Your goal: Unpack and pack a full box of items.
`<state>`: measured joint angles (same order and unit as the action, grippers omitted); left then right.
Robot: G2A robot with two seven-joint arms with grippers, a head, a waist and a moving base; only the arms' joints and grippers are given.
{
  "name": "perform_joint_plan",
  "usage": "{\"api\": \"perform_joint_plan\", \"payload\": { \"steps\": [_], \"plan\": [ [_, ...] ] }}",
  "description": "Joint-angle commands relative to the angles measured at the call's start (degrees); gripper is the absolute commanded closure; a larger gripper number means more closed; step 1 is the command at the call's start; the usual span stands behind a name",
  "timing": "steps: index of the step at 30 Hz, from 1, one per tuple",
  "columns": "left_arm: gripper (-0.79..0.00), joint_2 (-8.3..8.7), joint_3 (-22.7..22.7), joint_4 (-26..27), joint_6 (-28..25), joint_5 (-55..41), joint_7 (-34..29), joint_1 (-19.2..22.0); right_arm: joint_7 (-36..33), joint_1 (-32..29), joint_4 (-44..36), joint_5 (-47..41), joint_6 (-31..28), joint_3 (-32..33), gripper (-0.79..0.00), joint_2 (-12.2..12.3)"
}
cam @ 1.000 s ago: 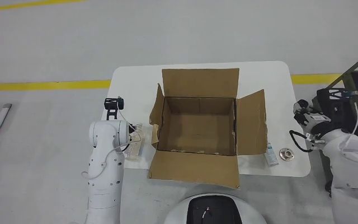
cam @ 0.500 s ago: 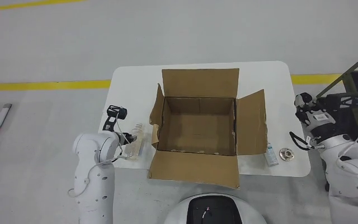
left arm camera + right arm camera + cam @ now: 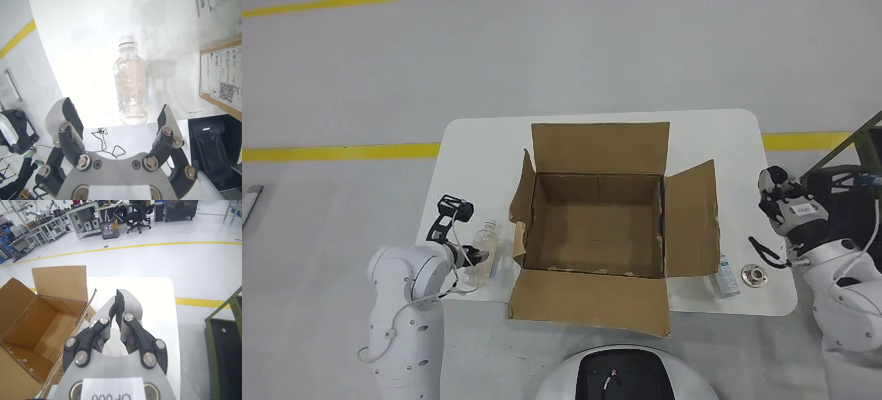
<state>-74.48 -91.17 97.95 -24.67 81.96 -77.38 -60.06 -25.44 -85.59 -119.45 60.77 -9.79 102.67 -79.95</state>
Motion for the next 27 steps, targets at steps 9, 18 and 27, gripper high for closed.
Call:
{"api": "perform_joint_plan", "payload": {
  "steps": [9,18,27],
  "plan": [
    [-0.785,0.86,0.8,-9.75,-1.24,1.39,4.0,0.97,0.5,-0.6,-0.68,0.82,0.15,-0.27,0.0,0.59],
    [-0.785,1.33,1.72,-15.97,-0.41,0.43,5.22,3.94,0.61,-1.08,-0.81,0.67,0.77,0.05,0.0,1.07],
    [-0.785,1.77,2.12,-20.46,-0.31,-3.5,4.18,7.19,0.41,-0.7,-0.7,1.11,1.6,-0.67,0.0,1.51]
  ]
}}
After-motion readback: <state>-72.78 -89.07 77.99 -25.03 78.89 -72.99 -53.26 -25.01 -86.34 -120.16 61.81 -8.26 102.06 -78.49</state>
